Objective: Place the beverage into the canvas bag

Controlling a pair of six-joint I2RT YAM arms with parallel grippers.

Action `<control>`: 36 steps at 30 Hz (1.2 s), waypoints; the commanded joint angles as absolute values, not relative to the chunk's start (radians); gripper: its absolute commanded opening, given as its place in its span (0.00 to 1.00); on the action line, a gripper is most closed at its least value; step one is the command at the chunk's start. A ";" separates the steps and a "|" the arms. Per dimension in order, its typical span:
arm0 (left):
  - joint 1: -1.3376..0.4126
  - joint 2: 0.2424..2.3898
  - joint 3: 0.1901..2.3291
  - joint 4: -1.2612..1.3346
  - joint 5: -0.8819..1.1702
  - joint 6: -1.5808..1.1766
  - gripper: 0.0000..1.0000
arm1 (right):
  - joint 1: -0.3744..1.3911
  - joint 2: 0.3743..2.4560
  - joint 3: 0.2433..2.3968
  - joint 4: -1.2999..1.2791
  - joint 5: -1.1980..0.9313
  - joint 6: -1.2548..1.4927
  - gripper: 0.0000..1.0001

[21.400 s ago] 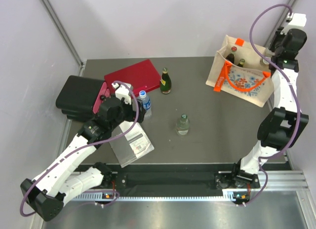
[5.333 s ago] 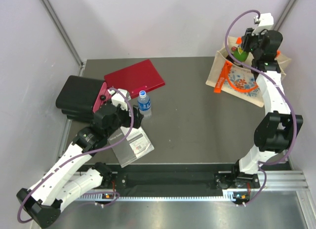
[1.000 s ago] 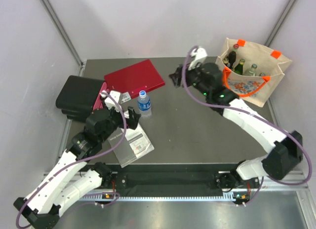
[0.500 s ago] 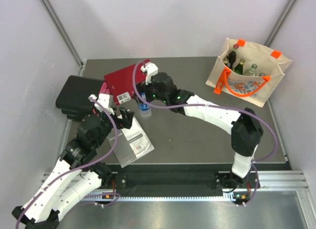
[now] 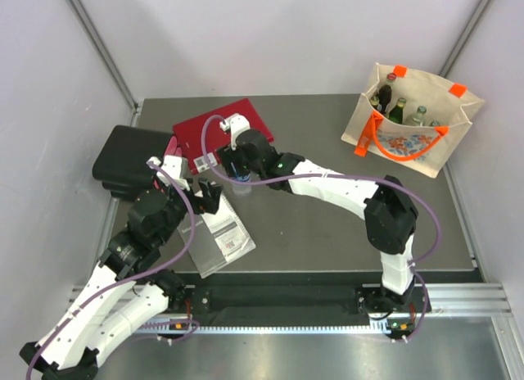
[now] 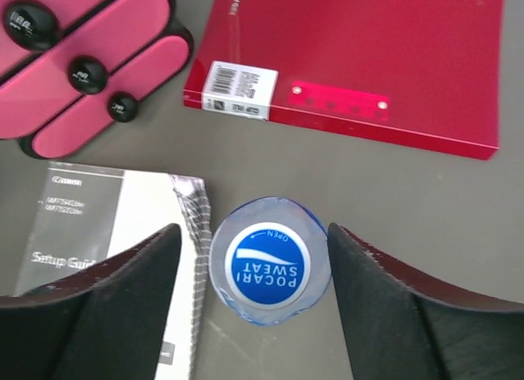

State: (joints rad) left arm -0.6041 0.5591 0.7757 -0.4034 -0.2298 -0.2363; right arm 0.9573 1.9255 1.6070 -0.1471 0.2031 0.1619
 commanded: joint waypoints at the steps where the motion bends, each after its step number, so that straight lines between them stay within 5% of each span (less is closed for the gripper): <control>1: -0.607 0.566 0.772 -0.345 -0.235 -0.229 0.92 | 0.983 1.944 1.664 -0.205 0.245 0.143 0.69; 5: -0.607 0.565 0.772 -0.345 -0.233 -0.230 0.92 | 0.983 1.957 1.677 -0.222 0.247 0.143 0.78; 13: -0.607 0.564 0.772 -0.345 -0.235 -0.230 0.92 | 0.983 1.988 1.697 -0.232 0.245 0.149 0.75; 15: -0.607 0.564 0.772 -0.345 -0.235 -0.230 0.92 | 0.980 1.991 1.706 -0.238 0.242 0.146 0.69; 19: -0.607 0.563 0.772 -0.344 -0.236 -0.230 0.92 | 0.971 1.956 1.698 -0.247 0.273 0.146 0.36; 28: -0.607 0.569 0.770 -0.341 -0.221 -0.230 0.92 | 0.838 1.734 1.635 -0.321 0.218 0.123 0.01; 36: -0.607 0.575 0.770 -0.339 -0.212 -0.229 0.92 | 0.620 1.485 1.719 -0.462 0.218 0.032 0.00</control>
